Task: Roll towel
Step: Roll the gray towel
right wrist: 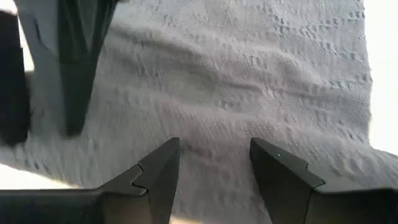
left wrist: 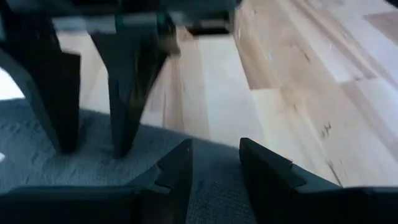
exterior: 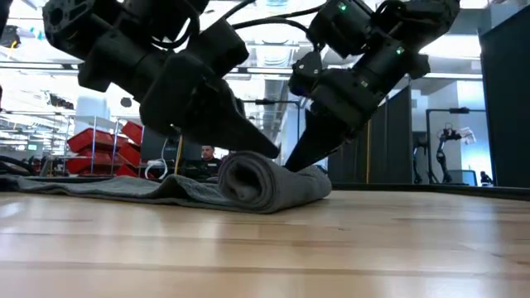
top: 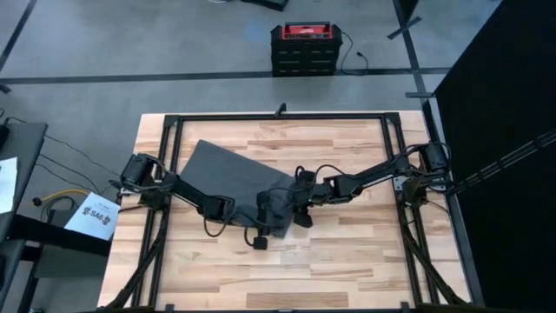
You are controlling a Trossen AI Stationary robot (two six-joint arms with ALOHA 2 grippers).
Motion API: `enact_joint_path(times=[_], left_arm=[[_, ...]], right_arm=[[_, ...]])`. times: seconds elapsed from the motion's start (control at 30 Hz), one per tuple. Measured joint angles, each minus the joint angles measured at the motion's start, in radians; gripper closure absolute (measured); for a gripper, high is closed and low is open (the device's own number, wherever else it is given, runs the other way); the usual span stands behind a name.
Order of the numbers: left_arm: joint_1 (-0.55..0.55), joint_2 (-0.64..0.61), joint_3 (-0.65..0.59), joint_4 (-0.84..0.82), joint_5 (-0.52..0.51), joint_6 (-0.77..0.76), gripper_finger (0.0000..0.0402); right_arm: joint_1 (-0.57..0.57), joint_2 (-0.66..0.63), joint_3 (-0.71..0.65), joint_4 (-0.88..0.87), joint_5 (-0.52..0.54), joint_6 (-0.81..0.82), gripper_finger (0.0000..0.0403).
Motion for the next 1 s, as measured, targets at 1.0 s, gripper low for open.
enact_joint_path(times=[1.0], left_arm=[[-0.022,-0.115,0.001,-0.251,0.001,-0.090,0.0283]], right_arm=[[-0.138,0.004,-0.003,0.013,0.059,-0.106,0.0256]])
